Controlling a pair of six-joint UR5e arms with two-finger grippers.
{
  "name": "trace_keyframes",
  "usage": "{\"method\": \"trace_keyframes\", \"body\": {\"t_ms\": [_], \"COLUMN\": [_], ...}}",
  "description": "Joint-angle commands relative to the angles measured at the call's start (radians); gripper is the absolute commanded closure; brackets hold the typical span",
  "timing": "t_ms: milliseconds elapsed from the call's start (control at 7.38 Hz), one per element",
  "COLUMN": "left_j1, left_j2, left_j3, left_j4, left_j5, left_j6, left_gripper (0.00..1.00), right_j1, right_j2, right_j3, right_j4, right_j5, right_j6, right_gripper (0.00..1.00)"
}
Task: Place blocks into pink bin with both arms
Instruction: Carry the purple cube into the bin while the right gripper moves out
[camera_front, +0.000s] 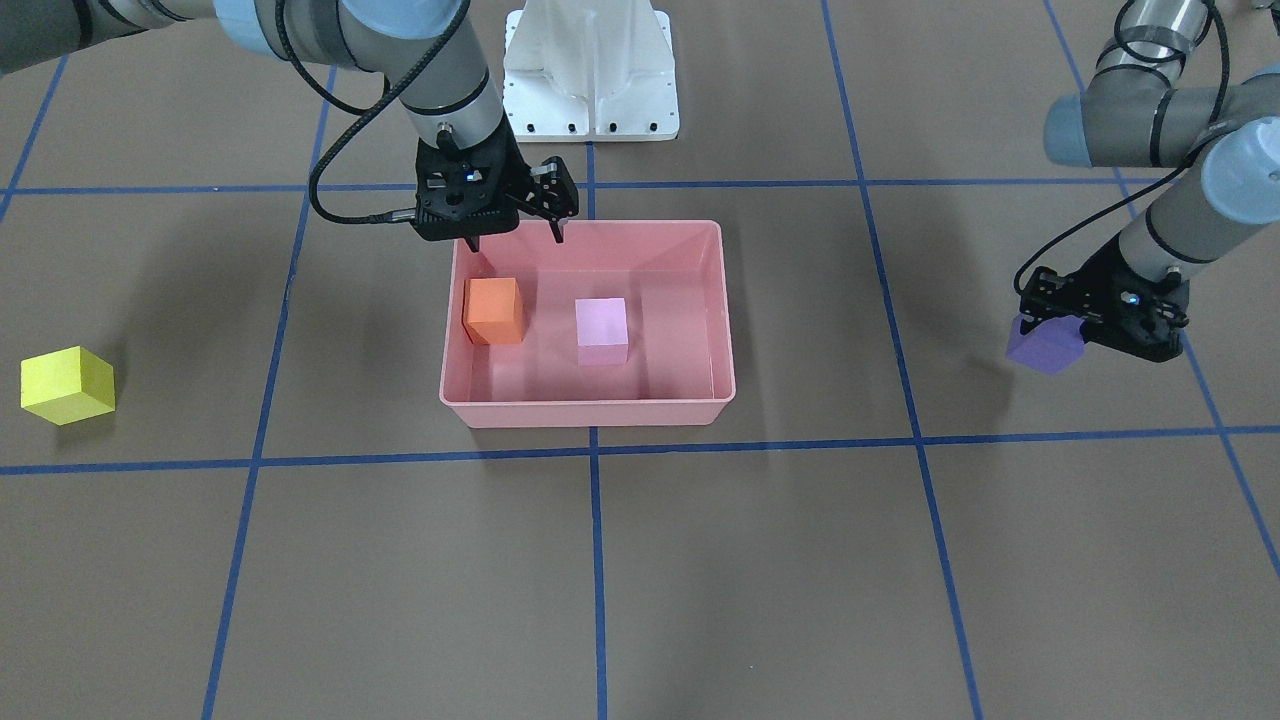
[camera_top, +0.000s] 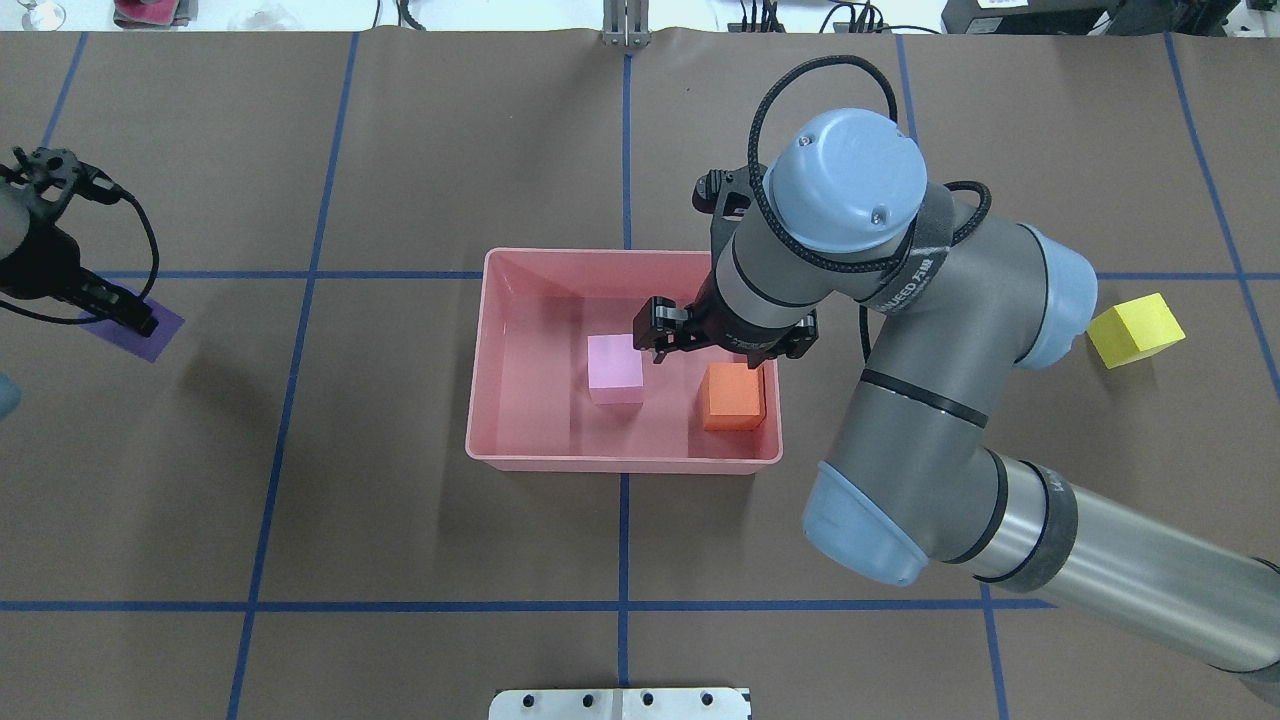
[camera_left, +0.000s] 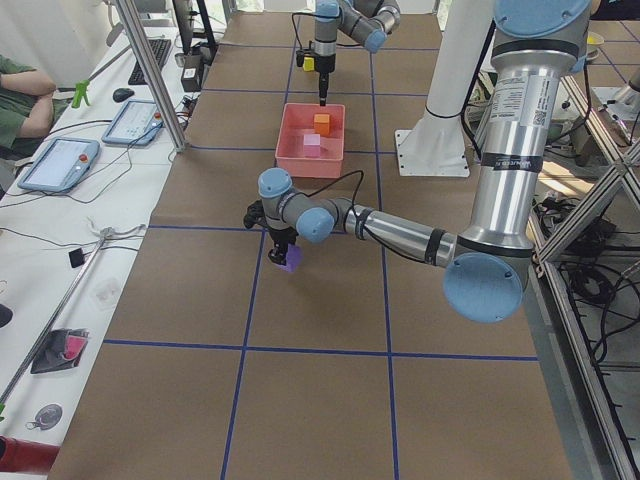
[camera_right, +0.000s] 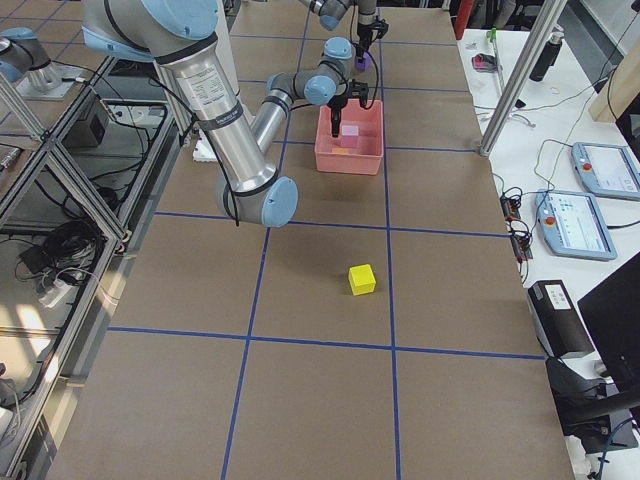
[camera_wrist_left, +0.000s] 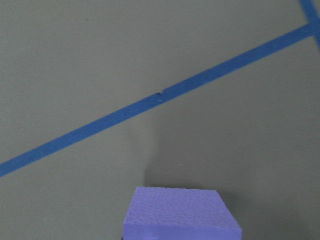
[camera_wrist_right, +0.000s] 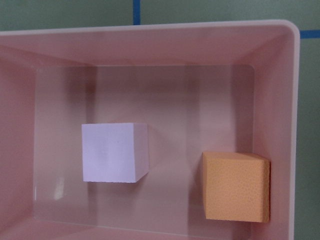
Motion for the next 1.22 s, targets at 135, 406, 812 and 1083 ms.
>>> {"method": "trace_keyframes", "body": {"t_ms": [135,406,812,1083], "left_j1": [-0.043,0.033,0.343,0.424], "left_j2": [-0.265,-0.459,-0.716,-0.717], "left_j3": [-0.262,-0.261,-0.131,-0.033], "left_j4": [0.554,0.531,0.51,0.39], "left_j5": [-0.067,-0.151,0.087,0.207], "left_j6": [-0.118,-0.551,-0.907,-0.956], "left_gripper": [1.0,1.0,1.0,1.0], "right_j1": [0.138,0.313,0.468,0.513], "right_j2": [-0.097,-0.153,-0.344,-0.473], "right_j3": [0.044,0.046,0.036,-0.029], "right_j4": [-0.007,-0.111,-0.116,0.025], "right_j5": [0.036,0.112,0.111,0.154], "right_j6": [-0.16,-0.445,-0.878,-0.936], "right_gripper": [0.0,0.0,0.0,0.0]}}
